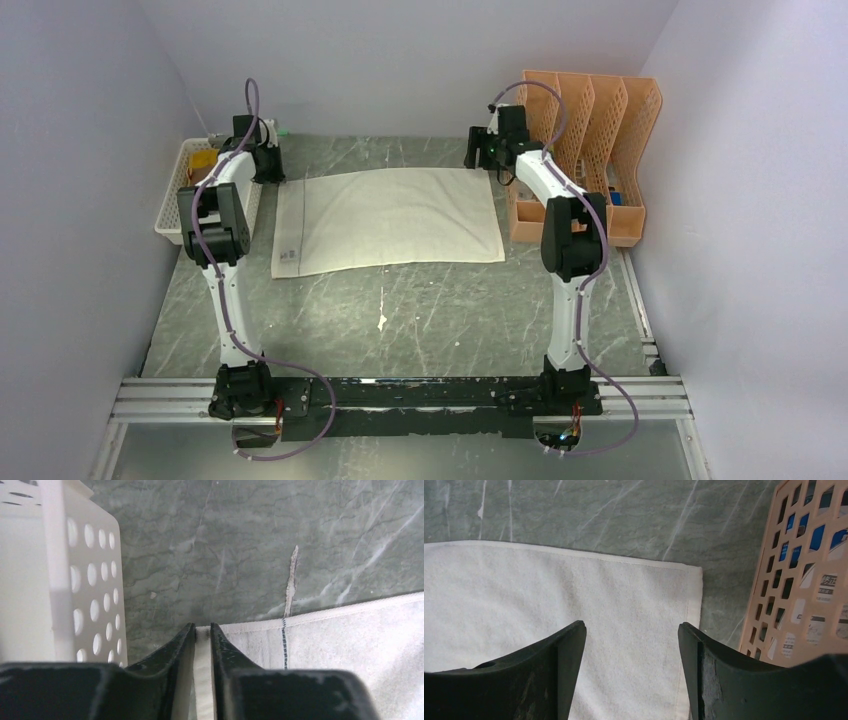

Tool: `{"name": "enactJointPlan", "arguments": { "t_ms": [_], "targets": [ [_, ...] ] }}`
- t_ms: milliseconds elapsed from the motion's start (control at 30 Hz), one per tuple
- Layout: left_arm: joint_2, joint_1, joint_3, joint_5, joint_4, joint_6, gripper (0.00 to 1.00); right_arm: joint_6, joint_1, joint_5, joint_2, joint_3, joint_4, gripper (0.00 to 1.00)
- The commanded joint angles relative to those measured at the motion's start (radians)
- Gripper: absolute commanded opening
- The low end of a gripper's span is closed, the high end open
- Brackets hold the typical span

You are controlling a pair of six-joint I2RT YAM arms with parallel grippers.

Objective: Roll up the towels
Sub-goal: Fold the towel at the center of the board.

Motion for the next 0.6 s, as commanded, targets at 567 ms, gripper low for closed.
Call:
{"name": "enactJointPlan", "arguments": {
  "t_ms": [567],
  "targets": [
    [0.014,0.033,0.067,0.016,0.033,0.001,0.07,-0.09,-0.01,0.237,0.368,0.41,-0.11,0.66]
  ]
}}
